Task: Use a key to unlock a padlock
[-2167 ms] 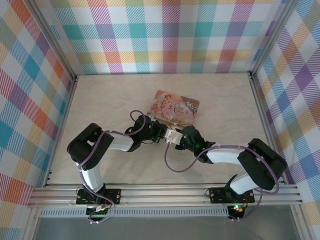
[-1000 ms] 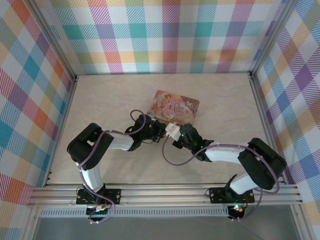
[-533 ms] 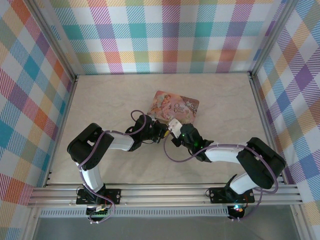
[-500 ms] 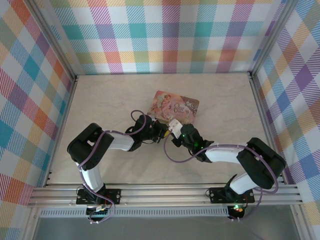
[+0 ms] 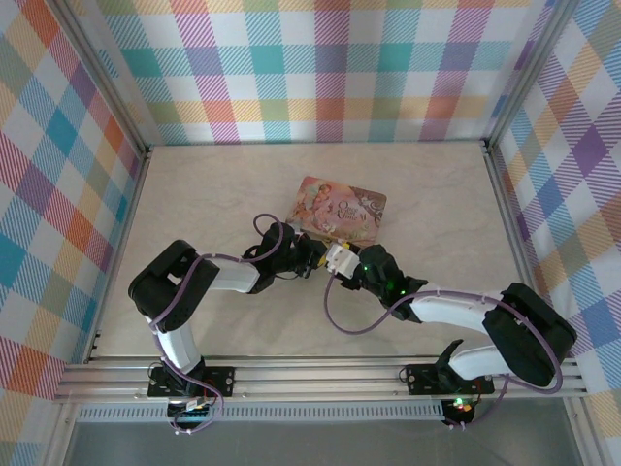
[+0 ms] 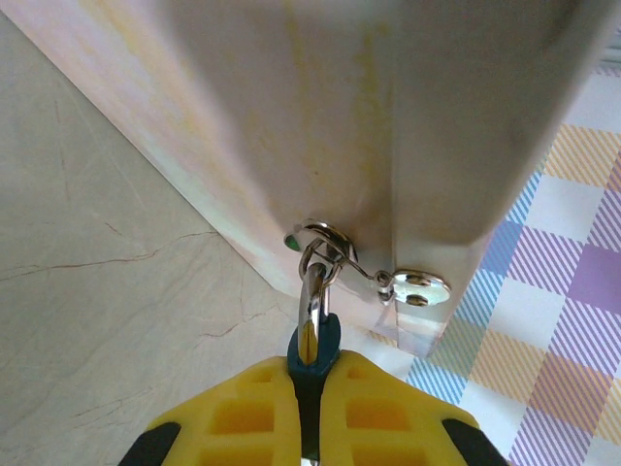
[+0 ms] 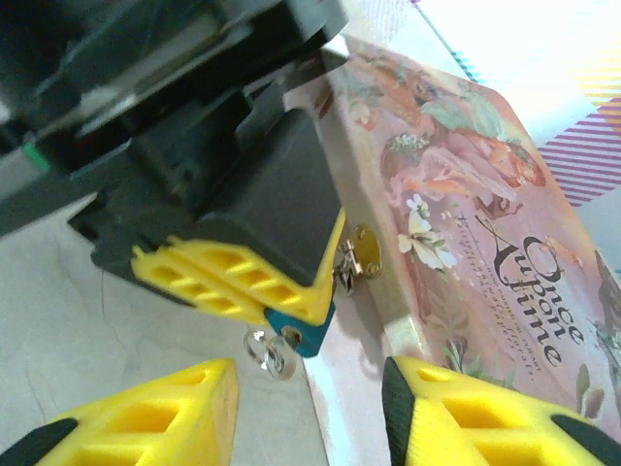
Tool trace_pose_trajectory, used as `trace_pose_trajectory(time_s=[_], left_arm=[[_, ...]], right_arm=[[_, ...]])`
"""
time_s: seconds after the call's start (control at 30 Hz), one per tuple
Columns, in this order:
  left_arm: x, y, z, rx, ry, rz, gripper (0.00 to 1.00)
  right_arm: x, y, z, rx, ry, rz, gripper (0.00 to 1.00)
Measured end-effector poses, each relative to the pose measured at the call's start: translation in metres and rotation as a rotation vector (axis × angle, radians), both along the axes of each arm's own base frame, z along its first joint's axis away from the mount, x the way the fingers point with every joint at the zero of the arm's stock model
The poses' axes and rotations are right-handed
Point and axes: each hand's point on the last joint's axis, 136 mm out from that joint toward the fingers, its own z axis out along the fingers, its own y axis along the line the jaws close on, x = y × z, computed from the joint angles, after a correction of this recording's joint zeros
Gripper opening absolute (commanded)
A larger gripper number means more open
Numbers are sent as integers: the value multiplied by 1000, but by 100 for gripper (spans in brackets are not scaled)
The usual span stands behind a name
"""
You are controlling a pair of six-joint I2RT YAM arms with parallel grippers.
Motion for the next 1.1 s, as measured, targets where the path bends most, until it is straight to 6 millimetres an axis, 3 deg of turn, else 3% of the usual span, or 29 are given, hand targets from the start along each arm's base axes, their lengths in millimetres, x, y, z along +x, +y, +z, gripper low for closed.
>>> trace_pose_trajectory(time_s=[0.2, 0.5, 1.1], left_arm=[[0, 0, 0, 0, 0, 0, 0], [0, 0, 0, 1, 1, 0, 0], [0, 0, 0, 1, 1, 0, 0]], right_arm=[[1, -5, -9, -128, -60, 37, 46], [1, -1, -46, -234, -42, 76, 39], [14, 6, -35, -208, -102, 53, 33]])
